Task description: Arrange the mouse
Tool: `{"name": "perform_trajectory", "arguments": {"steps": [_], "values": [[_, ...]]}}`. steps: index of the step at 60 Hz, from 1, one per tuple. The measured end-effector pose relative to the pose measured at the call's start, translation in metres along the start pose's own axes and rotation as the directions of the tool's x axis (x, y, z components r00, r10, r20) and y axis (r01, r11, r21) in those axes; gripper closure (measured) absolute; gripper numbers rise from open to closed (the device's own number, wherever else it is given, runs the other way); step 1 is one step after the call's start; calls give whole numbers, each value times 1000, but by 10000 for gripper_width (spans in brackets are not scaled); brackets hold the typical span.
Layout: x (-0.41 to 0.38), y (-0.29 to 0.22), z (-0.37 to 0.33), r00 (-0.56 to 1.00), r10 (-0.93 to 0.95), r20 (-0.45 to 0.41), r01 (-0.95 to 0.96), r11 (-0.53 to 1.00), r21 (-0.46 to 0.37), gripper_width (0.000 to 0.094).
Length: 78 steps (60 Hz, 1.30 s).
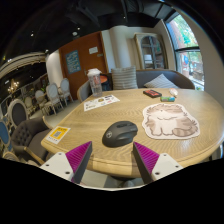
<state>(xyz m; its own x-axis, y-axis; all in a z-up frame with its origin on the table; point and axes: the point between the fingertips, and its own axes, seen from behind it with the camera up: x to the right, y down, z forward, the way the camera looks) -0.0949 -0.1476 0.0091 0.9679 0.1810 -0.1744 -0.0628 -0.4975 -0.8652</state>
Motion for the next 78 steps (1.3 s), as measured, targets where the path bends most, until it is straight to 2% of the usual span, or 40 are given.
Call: {"name": "perform_trajectory", "arguments": {"steps": [6,14,24,28,31,38,47,48,49,57,64,70,74,78], "values": [[4,-12,23,1000,8,24,-7,1000,-26,88],[-5,-20,70,1000,12,-24,-14,999,-52,90],[-19,-36,118,999,-24,-31,20,991,-129,102],[-22,-39,133,996,-75,-44,67,984,-165,175],[-18,-37,138,988,-136,-69,121,976,-182,346],[-31,-39,144,970,-244,-18,239,960,-143,432],[-37,-43,139,976,-214,37,217,970,-107,480],[-40,-48,136,976,-215,42,218,973,-82,520],[-39,-55,135,977,-208,41,210,976,-54,520],[-23,-91,107,984,-175,35,175,985,1,523],[33,-132,78,979,-188,-75,193,979,69,524],[111,-160,47,959,-163,-232,192,975,112,525],[169,-159,40,933,-147,-329,187,978,93,525],[220,-136,38,903,-135,-407,160,987,28,524]]}}
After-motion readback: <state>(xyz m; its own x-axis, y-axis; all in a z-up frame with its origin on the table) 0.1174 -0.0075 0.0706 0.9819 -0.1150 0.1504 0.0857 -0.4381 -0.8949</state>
